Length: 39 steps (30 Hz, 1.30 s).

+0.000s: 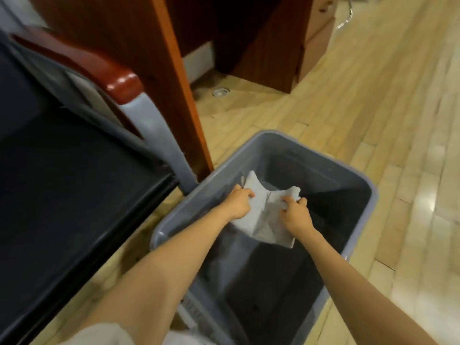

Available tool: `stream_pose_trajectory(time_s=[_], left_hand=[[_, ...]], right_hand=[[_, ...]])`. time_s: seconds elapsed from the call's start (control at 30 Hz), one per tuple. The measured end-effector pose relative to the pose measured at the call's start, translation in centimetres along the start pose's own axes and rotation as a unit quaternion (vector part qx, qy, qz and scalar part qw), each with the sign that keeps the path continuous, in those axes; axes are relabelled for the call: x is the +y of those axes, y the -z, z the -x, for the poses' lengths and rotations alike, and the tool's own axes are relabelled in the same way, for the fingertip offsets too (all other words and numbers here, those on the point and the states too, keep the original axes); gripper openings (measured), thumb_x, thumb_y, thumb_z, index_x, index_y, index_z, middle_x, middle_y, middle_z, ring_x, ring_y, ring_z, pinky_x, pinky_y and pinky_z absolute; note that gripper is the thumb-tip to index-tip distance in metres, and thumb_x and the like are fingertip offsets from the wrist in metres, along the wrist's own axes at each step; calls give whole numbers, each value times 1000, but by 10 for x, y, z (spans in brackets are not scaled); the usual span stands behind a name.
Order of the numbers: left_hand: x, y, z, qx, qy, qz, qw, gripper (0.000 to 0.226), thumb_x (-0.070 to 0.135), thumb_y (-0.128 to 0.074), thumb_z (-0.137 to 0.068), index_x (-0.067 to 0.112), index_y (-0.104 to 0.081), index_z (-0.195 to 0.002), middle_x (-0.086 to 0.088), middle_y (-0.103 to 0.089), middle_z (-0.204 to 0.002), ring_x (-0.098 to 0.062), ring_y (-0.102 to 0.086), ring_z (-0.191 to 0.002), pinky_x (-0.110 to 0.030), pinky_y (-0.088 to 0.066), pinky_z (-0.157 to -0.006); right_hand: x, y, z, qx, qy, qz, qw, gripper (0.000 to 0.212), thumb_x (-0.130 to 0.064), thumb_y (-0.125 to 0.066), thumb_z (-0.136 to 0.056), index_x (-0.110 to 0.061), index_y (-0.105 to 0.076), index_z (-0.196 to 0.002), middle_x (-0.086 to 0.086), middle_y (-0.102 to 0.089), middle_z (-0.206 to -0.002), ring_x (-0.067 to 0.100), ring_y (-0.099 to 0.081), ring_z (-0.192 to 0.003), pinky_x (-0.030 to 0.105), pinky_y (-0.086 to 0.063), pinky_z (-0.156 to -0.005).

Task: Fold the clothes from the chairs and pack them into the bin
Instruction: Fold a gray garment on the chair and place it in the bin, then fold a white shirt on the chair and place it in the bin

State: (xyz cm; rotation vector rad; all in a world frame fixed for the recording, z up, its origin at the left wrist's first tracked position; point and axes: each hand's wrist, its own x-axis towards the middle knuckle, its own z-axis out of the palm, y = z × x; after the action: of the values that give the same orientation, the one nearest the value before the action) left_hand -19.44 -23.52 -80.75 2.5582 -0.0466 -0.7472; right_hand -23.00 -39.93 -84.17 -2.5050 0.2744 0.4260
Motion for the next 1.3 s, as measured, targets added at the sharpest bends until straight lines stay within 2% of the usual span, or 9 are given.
stream_pose_trajectory(time_s=[0.1,0.37,0.47,0.57,0.67,0.83,0.97,1.1,1.3], left_hand=[[-1,-25,-49,-3,-3,5,1000,44,-1,-39,-95,18,-53,-131,-13,-31,-141,-35,-39,-127,-42,-32,-109],[-3,-70,-129,51,-13,25,998,33,4,-47,-93,11,-59,-123,-13,-44,-137,-32,-45,-122,-30,-38,-99],[-6,-86,-130,50,-1,-53,997,52,23,-45,-99,16,-29,-148,-11,-18,-156,-32,-26,-139,-45,-25,-114],[-7,-90,-106,-33,-4,-99,995,53,15,-42,-98,19,-29,-149,-14,-5,-159,-34,-9,-145,-43,-16,-118],[-6,-89,-79,-76,24,-103,991,53,10,-43,-95,17,-34,-147,-14,-17,-154,-34,-15,-143,-42,-19,-117],[2,-53,-12,-54,5,-133,990,47,10,-45,-93,12,-46,-140,-15,-39,-146,-33,-39,-134,-41,-37,-108],[-6,1,60,-2,23,-127,992,38,12,-46,-95,13,-52,-132,-13,-49,-135,-33,-51,-120,-40,-46,-95],[-33,49,149,66,43,-102,992,37,19,-49,-94,16,-51,-131,-10,-47,-137,-32,-48,-122,-41,-44,-97],[-92,100,297,239,137,-151,949,35,28,-52,-96,17,-50,-130,-8,-44,-128,-30,-47,-116,-42,-44,-87]], right_hand=[[26,-18,-27,17,-34,32,999,53,-39,-34,-101,-11,-24,-145,19,-37,-142,38,-46,-121,46,-39,-99],[60,-42,-82,-23,-142,28,989,56,-33,-33,-102,-13,-13,-151,22,-25,-150,40,-36,-132,49,-34,-108],[65,-46,-82,-101,-177,24,979,71,-22,-46,-99,-18,-1,-154,17,5,-157,40,-11,-143,48,-24,-113],[68,-40,-76,-133,-180,61,973,69,-26,-44,-99,-12,-4,-153,18,3,-158,39,-7,-144,47,-22,-114],[53,-29,-60,-114,-135,123,976,57,-20,-40,-100,-8,-17,-151,16,-11,-156,35,-12,-144,47,-22,-113],[7,-6,-18,-81,-20,221,972,47,-15,-42,-97,-10,-33,-143,14,-32,-149,33,-26,-139,47,-25,-112],[-47,11,30,-38,113,249,961,42,-16,-45,-96,-11,-43,-137,12,-43,-140,31,-37,-131,42,-31,-107],[-119,24,87,-5,241,227,944,37,-15,-43,-97,-10,-47,-133,13,-50,-132,33,-43,-124,42,-35,-102],[-229,21,182,25,416,205,885,33,-16,-48,-96,-12,-51,-128,12,-52,-124,35,-47,-118,40,-40,-93]])
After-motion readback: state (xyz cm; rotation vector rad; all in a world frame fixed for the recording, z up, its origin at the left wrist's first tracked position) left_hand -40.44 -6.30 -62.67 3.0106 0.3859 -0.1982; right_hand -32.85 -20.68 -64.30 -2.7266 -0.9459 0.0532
